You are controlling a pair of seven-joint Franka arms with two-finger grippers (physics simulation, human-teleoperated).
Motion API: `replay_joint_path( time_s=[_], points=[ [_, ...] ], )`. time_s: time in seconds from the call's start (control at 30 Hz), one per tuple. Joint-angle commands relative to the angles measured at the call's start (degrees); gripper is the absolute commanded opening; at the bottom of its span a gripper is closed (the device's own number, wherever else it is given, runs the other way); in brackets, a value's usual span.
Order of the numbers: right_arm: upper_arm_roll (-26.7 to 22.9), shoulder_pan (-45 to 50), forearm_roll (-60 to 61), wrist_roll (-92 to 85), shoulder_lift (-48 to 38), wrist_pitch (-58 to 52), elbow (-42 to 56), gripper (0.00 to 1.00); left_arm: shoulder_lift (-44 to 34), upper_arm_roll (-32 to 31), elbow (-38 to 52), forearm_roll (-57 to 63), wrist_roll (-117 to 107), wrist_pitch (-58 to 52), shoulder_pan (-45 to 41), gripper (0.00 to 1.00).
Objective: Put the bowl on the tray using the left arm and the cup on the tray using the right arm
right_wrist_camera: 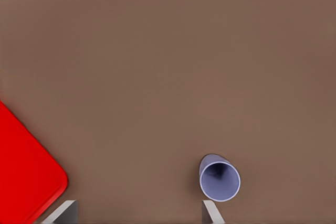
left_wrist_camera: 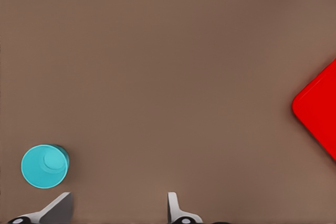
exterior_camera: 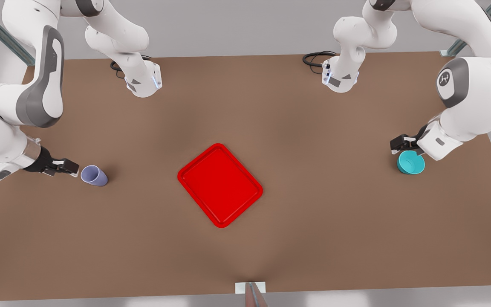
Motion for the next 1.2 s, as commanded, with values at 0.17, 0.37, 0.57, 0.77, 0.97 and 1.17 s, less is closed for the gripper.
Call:
replay_joint_path(
  time_s=[0.17, 0.37, 0.57, 0.77, 0.97, 1.17],
  points=[
    [0.0, -0.01, 0.02, 0.0, 0.0, 0.09, 0.0, 1.0, 0.94, 2.37, -13.63, 0.13, 0.14, 8.53, 3.93, 1.0],
    [0.0, -0.01, 0.02, 0.0, 0.0, 0.09, 0.0, 1.0, 8.41, 6.6, -24.8, -14.72, 21.85, 24.36, 19.13, 1.0],
    [0.0, -0.01, 0.02, 0.0, 0.0, 0.09, -0.09, 1.0, 11.75, 6.69, -30.6, -16.66, 26.68, 30.16, 23.88, 1.0],
    [0.0, -0.01, 0.02, 0.0, 0.0, 0.09, 0.0, 1.0, 13.77, 6.69, -30.25, -16.66, 28.88, 31.48, 26.96, 1.0],
    [0.0, -0.01, 0.02, -0.09, 0.09, 0.18, 0.0, 1.0, 17.12, 6.69, -30.16, -18.15, 29.67, 34.38, 27.05, 1.0],
    [0.0, -0.01, 0.02, 0.0, 0.09, 0.18, 0.0, 1.0, 19.66, 6.6, -30.25, -19.82, 32.22, 35.17, 28.28, 1.0]
  ],
)
